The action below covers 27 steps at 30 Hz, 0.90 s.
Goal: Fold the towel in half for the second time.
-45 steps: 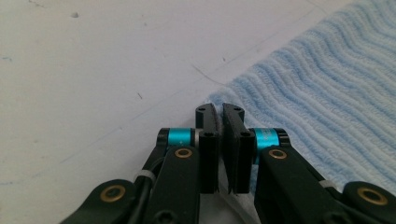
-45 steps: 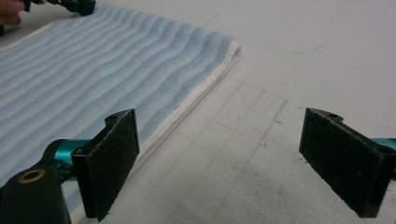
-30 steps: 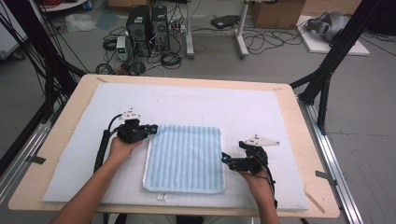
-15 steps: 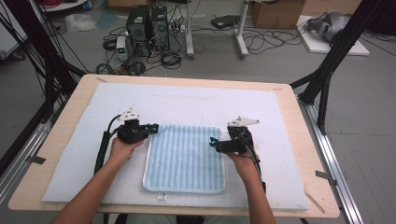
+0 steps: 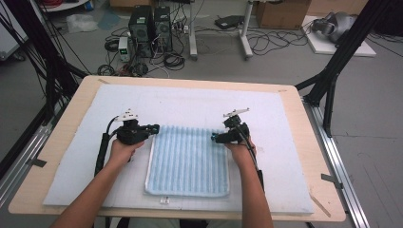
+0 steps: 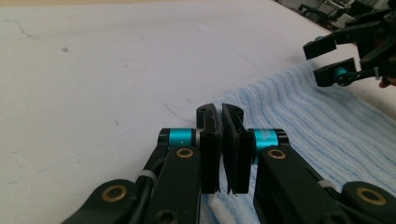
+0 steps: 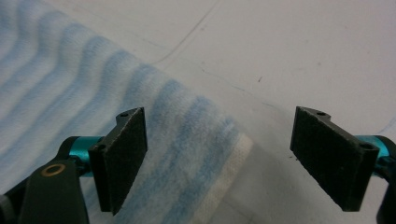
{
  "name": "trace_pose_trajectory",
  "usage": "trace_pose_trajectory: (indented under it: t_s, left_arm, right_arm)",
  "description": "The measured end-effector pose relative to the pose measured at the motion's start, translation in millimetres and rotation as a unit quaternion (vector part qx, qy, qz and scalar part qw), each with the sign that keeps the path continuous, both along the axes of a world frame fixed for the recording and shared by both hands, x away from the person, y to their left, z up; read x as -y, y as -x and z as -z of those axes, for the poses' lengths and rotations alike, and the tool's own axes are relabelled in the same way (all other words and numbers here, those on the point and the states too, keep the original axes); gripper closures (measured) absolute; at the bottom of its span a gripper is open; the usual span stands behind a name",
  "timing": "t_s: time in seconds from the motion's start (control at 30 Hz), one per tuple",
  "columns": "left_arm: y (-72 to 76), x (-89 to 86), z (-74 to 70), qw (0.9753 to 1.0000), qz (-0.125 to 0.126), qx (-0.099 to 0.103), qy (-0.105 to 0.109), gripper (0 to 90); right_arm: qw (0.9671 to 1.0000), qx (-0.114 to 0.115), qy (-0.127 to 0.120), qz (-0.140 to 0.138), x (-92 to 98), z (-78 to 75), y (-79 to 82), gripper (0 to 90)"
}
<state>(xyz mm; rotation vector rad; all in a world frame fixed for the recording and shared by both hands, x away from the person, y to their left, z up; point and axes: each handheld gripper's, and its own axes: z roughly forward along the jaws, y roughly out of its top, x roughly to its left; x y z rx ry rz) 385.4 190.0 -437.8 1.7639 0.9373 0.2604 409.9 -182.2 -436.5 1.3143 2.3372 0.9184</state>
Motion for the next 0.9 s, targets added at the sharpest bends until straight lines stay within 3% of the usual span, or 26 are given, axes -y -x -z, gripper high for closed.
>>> trace_pose_trajectory:
  t_s: [0.1,0.2,0.4,0.57,0.73,0.9]
  left_arm:
    - [-0.2,-1.7,-0.5,1.0,-0.002,0.0,0.002,85.0]
    - [-0.5,-2.5,-0.4,1.0,-0.001,0.001,0.004,85.1]
    - [0.1,-2.0,-0.7,1.0,0.0,0.002,-0.003,85.3]
    - [0.3,-3.1,-1.5,1.0,-0.005,0.003,0.0,85.4]
    - [0.1,-3.2,-1.4,0.9999,-0.008,0.012,-0.007,86.0]
    - [-2.9,-2.7,-0.5,0.9995,-0.021,0.017,0.013,86.0]
  right_arm:
    - [0.9999,-0.004,0.01,0.003,-3.8,4.8,-1.7,19.1]
    - [0.9999,-0.002,0.011,-0.002,-4.7,3.4,-1.1,27.5]
    - [0.9993,-0.008,0.011,-0.035,-9.1,-1.4,3.4,59.4]
    - [0.9989,-0.017,-0.005,-0.044,-9.8,-2.1,4.2,74.0]
    - [0.9994,-0.002,-0.013,-0.033,-9.8,-1.3,5.4,78.8]
    - [0.9994,0.021,-0.016,-0.02,-9.9,-1.0,3.5,79.2]
